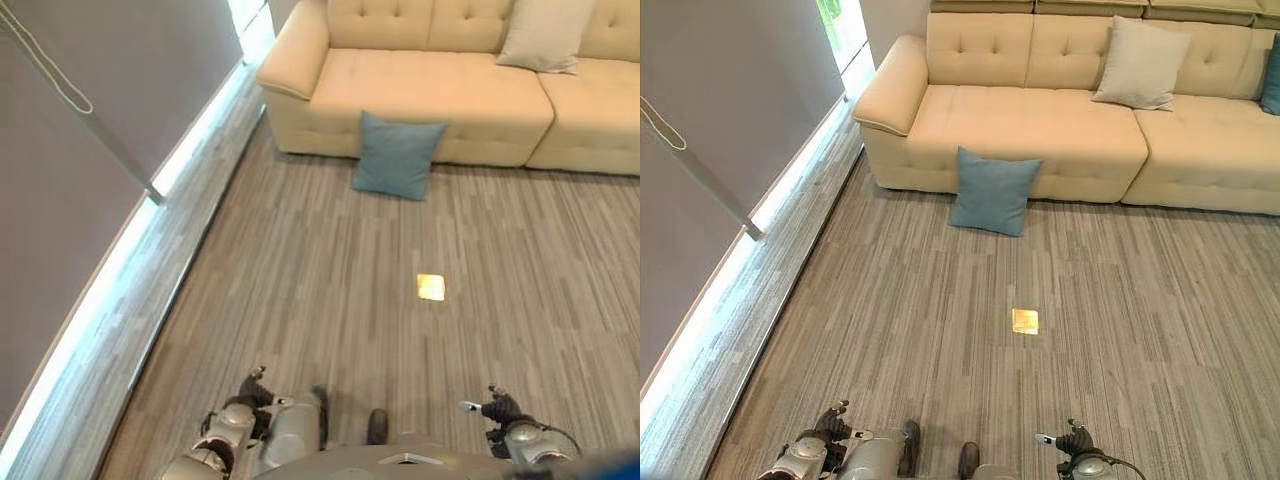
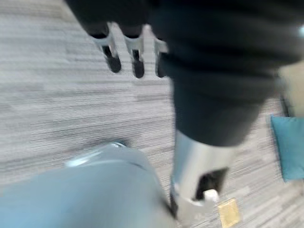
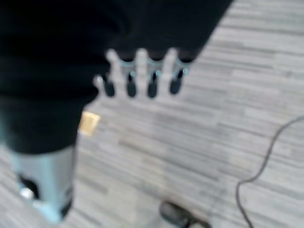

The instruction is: Pick up all the scattered cushions and arrange them neatly on the sofa.

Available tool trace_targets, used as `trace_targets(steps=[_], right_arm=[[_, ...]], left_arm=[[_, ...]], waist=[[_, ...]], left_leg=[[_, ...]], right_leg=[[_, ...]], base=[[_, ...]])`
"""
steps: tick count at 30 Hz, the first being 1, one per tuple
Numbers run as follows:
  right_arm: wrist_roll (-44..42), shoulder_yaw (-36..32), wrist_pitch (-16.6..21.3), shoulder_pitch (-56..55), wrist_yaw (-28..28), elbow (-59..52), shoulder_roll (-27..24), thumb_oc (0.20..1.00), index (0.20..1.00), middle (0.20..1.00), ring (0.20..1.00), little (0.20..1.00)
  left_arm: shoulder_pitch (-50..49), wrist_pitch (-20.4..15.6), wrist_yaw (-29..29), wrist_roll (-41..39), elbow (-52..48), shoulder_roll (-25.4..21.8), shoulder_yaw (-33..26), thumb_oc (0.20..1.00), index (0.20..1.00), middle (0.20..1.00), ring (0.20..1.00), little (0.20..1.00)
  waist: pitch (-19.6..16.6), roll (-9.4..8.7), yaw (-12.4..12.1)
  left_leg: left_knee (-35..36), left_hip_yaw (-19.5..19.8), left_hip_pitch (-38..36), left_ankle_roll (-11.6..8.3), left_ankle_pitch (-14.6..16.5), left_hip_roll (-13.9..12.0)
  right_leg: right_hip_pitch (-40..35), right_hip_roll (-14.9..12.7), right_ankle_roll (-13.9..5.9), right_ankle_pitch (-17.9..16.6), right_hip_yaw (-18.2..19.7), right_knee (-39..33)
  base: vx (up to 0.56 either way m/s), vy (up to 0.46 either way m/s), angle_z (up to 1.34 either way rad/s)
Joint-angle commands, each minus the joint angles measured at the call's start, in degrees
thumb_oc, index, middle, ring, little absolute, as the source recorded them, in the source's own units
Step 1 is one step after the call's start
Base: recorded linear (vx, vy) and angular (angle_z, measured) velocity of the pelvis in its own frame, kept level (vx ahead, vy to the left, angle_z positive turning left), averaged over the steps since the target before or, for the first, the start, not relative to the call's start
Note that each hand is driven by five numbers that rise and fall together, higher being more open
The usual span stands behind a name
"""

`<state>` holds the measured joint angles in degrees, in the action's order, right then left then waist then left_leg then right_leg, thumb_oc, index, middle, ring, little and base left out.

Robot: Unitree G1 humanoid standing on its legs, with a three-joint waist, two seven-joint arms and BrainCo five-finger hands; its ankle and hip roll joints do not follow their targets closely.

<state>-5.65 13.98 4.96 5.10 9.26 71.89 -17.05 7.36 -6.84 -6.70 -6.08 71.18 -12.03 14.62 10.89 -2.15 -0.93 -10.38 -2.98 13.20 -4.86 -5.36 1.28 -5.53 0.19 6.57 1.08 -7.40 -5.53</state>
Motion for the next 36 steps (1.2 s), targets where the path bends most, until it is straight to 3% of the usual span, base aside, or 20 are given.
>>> trace_targets(steps=[1, 2, 4, 9, 11, 13, 15, 16, 18, 19, 20, 23, 27, 29, 30, 31, 32, 34, 35, 36], right_arm=[[-0.94, -0.25, 0.43, 0.02, 1.08, -0.65, -2.61, 1.000, 1.000, 1.000, 1.000, 1.000], [-0.94, -0.25, 0.43, 0.02, 1.08, -0.65, -2.59, 1.000, 1.000, 1.000, 1.000, 1.000], [0.41, 0.52, 0.21, 0.01, 0.72, -0.31, -2.01, 1.000, 1.000, 1.000, 1.000, 1.000], [2.90, 1.26, -0.21, 0.89, -0.09, 0.21, -1.37, 1.000, 1.000, 1.000, 1.000, 1.000], [3.71, 1.52, -0.40, 1.63, -0.40, -0.02, -1.28, 1.000, 1.000, 1.000, 1.000, 1.000], [3.76, 1.74, -0.35, 2.66, -0.43, -0.80, -1.51, 1.000, 1.000, 1.000, 1.000, 1.000], [3.66, 1.53, -0.31, 2.99, -0.34, -1.19, -1.63, 1.000, 1.000, 1.000, 1.000, 1.000], [3.94, 1.38, -0.30, 3.06, -0.25, -1.55, -1.88, 1.000, 1.000, 1.000, 1.000, 1.000], [4.34, 1.45, -0.47, 3.43, -0.10, -1.70, -2.21, 1.000, 1.000, 1.000, 1.000, 1.000], [4.34, 1.45, -0.47, 3.42, -0.10, -1.70, -2.21, 1.000, 1.000, 1.000, 1.000, 1.000], [4.64, 1.83, -0.60, 3.99, -0.20, -1.54, -2.35, 1.000, 1.000, 1.000, 1.000, 1.000], [4.96, 2.06, -0.74, 4.75, -0.01, -2.28, -2.65, 1.000, 1.000, 1.000, 1.000, 1.000], [4.90, 2.19, -0.69, 4.47, -0.10, -1.96, -2.62, 1.000, 1.000, 1.000, 1.000, 1.000], [4.39, 2.15, -0.40, 3.27, -0.23, -2.05, -2.99, 1.000, 1.000, 1.000, 1.000, 1.000], [4.33, 2.33, -0.19, 2.99, -0.16, -1.96, -3.06, 1.000, 1.000, 1.000, 1.000, 1.000], [3.60, 2.03, 0.21, 2.40, -0.23, -1.89, -3.15, 1.000, 1.000, 1.000, 1.000, 1.000], [3.60, 2.02, 0.21, 2.41, -0.23, -1.89, -3.12, 1.000, 1.000, 1.000, 1.000, 1.000], [2.16, 1.87, 0.59, 2.63, 0.23, -2.57, -3.54, 1.000, 1.000, 1.000, 1.000, 1.000], [2.16, 1.87, 0.59, 2.63, 0.23, -2.57, -3.54, 1.000, 1.000, 1.000, 1.000, 1.000], [1.56, 1.99, 0.26, 2.73, 0.51, -2.47, -3.64, 1.000, 1.000, 1.000, 1.000, 1.000]], left_arm=[[-0.97, -0.24, -1.13, 0.39, 2.09, 0.11, -0.08, 1.000, 1.000, 1.000, 1.000, 1.000], [-0.97, -0.24, -1.12, 0.39, 2.09, 0.10, -0.08, 1.000, 1.000, 1.000, 1.000, 1.000], [-2.35, -0.29, -1.28, -0.41, 2.71, -0.22, -1.36, 1.000, 1.000, 1.000, 1.000, 1.000], [-3.62, -0.25, -1.00, -0.51, 3.23, -0.55, -3.05, 1.000, 1.000, 1.000, 1.000, 1.000], [-3.47, -0.08, -0.88, -0.17, 3.02, -0.99, -2.98, 1.000, 1.000, 1.000, 1.000, 1.000], [-2.92, -0.07, -1.01, -0.40, 2.01, -1.51, -2.63, 1.000, 1.000, 1.000, 1.000, 1.000], [-2.55, -0.04, -1.04, -0.58, 1.73, -1.79, -2.38, 1.000, 1.000, 1.000, 1.000, 1.000], [-2.18, -0.14, -1.12, -0.54, 1.41, -2.06, -2.11, 1.000, 1.000, 1.000, 1.000, 1.000], [-2.07, -0.21, -1.13, -0.22, 1.43, -2.18, -2.01, 1.000, 1.000, 1.000, 1.000, 1.000], [-2.08, -0.21, -1.13, -0.22, 1.43, -2.17, -2.01, 1.000, 1.000, 1.000, 1.000, 1.000], [-1.74, -0.26, -0.99, 0.45, 1.57, -2.20, -1.67, 1.000, 1.000, 1.000, 1.000, 1.000], [-1.14, -0.27, -1.35, 1.58, 2.53, -2.11, -2.11, 1.000, 1.000, 1.000, 1.000, 1.000], [-1.51, -0.46, -1.33, 2.11, 3.33, -1.92, -2.32, 1.000, 1.000, 1.000, 1.000, 1.000], [-2.39, -0.41, -1.35, 2.02, 3.81, -1.06, -2.24, 1.000, 1.000, 1.000, 1.000, 1.000], [-2.56, -0.53, -1.31, 2.01, 3.82, -0.88, -1.99, 1.000, 1.000, 1.000, 1.000, 1.000], [-2.54, -0.44, -0.93, 1.91, 3.55, -0.44, -1.62, 1.000, 1.000, 1.000, 1.000, 1.000], [-2.52, -0.44, -0.93, 1.91, 3.55, -0.48, -1.62, 1.000, 1.000, 1.000, 1.000, 1.000], [-1.19, -0.36, -0.64, 0.83, 2.20, -0.46, -0.79, 1.000, 1.000, 1.000, 1.000, 1.000], [-1.19, -0.36, -0.64, 0.83, 2.20, -0.46, -0.79, 1.000, 1.000, 1.000, 1.000, 1.000], [-0.75, -0.27, -0.84, 0.37, 1.83, -0.55, -0.66, 1.000, 1.000, 1.000, 1.000, 1.000]], waist=[[-2.27, -0.11, -1.79], [-2.26, -0.18, -1.84], [-3.57, -0.41, -3.05], [-5.58, -1.52, -4.69], [-5.07, -1.55, -5.25], [-3.42, -0.78, -4.30], [-2.76, 0.32, -3.62], [-1.95, 1.28, -2.88], [-1.50, 1.50, -2.34], [-1.30, 1.58, -2.20], [-1.22, 0.82, -1.59], [-0.79, 0.42, 0.05], [-1.56, -0.04, 0.00], [-3.60, 0.26, 0.65], [-3.73, 0.49, 0.62], [-3.33, 0.73, 0.47], [-3.52, 0.54, 0.64], [-0.46, -1.40, -0.36], [-0.48, -1.38, -0.34], [0.31, -2.20, -1.34]], left_leg=[[2.51, -1.69, 3.11, 2.51, 3.10, 1.00], [2.55, -1.77, 3.05, 2.53, 3.11, 1.03], [5.67, 2.39, 0.82, 3.85, 3.29, 2.77], [6.54, 0.83, -2.84, 6.14, 6.00, 3.32], [7.04, 0.15, -5.30, 7.37, 7.30, 3.43], [6.95, 0.49, -7.50, 8.86, 8.21, 3.11], [7.25, 0.97, -8.58, 9.12, 8.62, 2.23], [7.16, 1.23, -10.72, 9.23, 9.99, 1.62], [7.74, 1.16, -13.49, 8.70, 11.89, 1.18], [7.75, 1.32, -13.76, 8.65, 11.98, 1.11], [8.04, 1.70, -15.85, 8.06, 13.50, 1.35], [9.75, 3.60, -20.01, 6.66, 15.10, 1.12], [11.18, 3.66, -21.54, 5.92, 15.62, 1.00], [10.94, 4.66, -22.52, 3.82, 15.97, -1.98], [8.74, 4.91, -21.73, 2.86, 14.98, -2.77], [-1.38, 4.76, -18.51, 0.87, 11.43, -4.45], [-1.32, 4.91, -18.21, 0.92, 11.19, -4.23], [-21.84, 3.71, -7.35, 0.42, 3.99, -5.26], [-21.90, 3.74, -7.29, 0.41, 4.01, -5.28], [-25.71, 0.87, -2.71, 1.11, 5.30, -5.70]], right_leg=[[-3.59, -0.24, -8.73, 6.41, 0.91, 0.53], [-3.62, -0.30, -8.74, 6.44, 0.97, 0.53], [-4.12, -0.13, -9.00, 6.64, 2.36, 0.84], [-3.20, -3.63, -11.76, 7.49, 2.15, 6.67], [0.65, -5.65, -14.43, 4.21, 1.87, 16.20], [6.35, -6.58, -17.13, -2.61, 2.00, 28.51], [9.41, -6.78, -17.23, -3.22, 1.12, 33.07], [12.64, -9.33, -16.06, -2.82, -3.21, 34.29], [14.03, -11.77, -14.53, -0.22, -8.04, 28.08], [13.63, -11.70, -14.50, -0.15, -8.25, 27.95], [15.53, -12.30, -14.31, -1.06, -9.32, 18.69], [18.23, -10.61, -16.50, -6.03, -7.00, 6.66], [16.26, -10.40, -16.26, -6.71, -7.19, 4.69], [14.67, -9.17, -14.10, -5.31, -7.72, 7.04], [13.93, -8.49, -13.30, -4.59, -7.62, 6.97], [10.87, -6.34, -11.19, -2.66, -7.19, 5.81], [11.11, -6.58, -11.23, -2.74, -7.29, 5.79], [6.78, -5.88, -8.21, -1.36, -7.42, 3.39], [6.81, -5.86, -8.21, -1.36, -7.45, 3.39], [4.42, -5.51, -7.70, -0.01, -7.76, 2.20]], base=[[0.13, 0.014, -0.01], [0.22, 0.058, -0.10], [0.26, 0.086, -0.57], [0.29, 0.136, -0.61], [0.21, 0.136, -0.70], [0.13, 0.100, -0.58], [0.13, 0.083, 0.03], [0.28, 0.073, 0.15], [0.26, -0.025, 0.10], [0.28, -0.137, 0.12], [0.30, -0.148, 0.04], [0.35, -0.165, -0.01], [0.18, -0.146, 0.26], [0.38, -0.398, 0.31], [0.36, -0.477, 0.33], [0.19, -0.296, 0.37], [0.14, -0.305, 0.19], [0.06, -0.325, -0.03], [0.14, -0.380, -0.09], [0.15, -0.197, 0.09]])
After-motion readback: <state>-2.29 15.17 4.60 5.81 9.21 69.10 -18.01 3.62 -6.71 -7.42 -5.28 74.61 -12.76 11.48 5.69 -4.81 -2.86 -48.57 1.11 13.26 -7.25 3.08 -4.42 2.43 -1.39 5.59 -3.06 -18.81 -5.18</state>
